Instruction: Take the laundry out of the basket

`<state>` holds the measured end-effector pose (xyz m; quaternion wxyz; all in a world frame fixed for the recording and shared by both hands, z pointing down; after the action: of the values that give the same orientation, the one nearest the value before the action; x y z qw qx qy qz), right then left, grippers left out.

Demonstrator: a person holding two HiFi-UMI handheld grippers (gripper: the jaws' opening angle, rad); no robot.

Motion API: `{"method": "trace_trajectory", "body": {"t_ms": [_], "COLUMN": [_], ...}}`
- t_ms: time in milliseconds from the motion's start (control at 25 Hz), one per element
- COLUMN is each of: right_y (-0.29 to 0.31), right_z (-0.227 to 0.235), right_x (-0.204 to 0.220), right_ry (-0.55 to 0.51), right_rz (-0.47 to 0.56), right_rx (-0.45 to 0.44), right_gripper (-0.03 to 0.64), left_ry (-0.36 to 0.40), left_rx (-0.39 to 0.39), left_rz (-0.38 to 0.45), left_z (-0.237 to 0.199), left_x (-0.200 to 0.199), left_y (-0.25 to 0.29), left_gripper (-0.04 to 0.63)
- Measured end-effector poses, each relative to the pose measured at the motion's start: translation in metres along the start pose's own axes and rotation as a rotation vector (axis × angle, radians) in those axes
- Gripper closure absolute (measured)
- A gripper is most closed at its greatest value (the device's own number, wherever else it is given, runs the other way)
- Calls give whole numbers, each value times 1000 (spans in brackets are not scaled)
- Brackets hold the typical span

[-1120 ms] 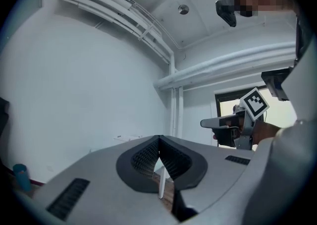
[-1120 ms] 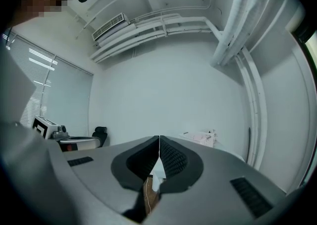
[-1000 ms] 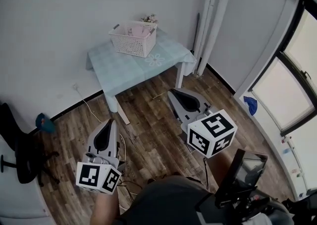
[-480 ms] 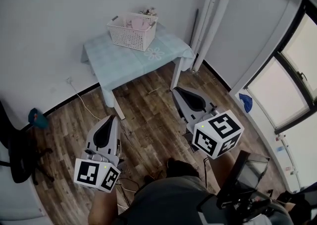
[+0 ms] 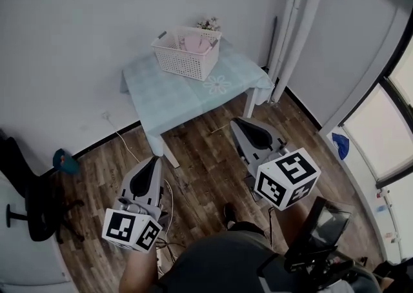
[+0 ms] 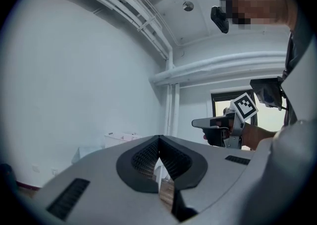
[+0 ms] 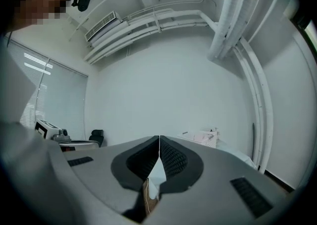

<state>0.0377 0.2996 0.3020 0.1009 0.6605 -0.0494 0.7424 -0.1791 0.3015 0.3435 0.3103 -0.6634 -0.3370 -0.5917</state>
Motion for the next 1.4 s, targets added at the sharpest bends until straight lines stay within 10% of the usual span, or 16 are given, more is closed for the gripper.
{"method": "trace_trajectory", "body": {"t_ms": [880,1400], "right_y": [118,193], "right_z": [152,158], "right_x": [-16,0], "right_ry": [13,7], "right_rz": [12,-46], "right_rx": [-96,-106], "right_gripper": [601,600], "left_ry": [32,1], "left_rx": [-122,-129], "left_rz": [-82,-99], "left_z": [-43,-116], "left_x": [-3,9], "left_y": [175,215], "left_gripper": [586,586]}}
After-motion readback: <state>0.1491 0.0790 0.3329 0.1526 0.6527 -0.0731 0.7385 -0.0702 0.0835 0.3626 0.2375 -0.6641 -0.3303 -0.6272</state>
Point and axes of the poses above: the fingertips, and each gripper's own axes: y forward along the fingers, z to its right, x out of its underside, the point moved 4 cm from there along -y, backward along the fingers, and after that the axes turned 9 degrees about x, right-handed, at the moved point
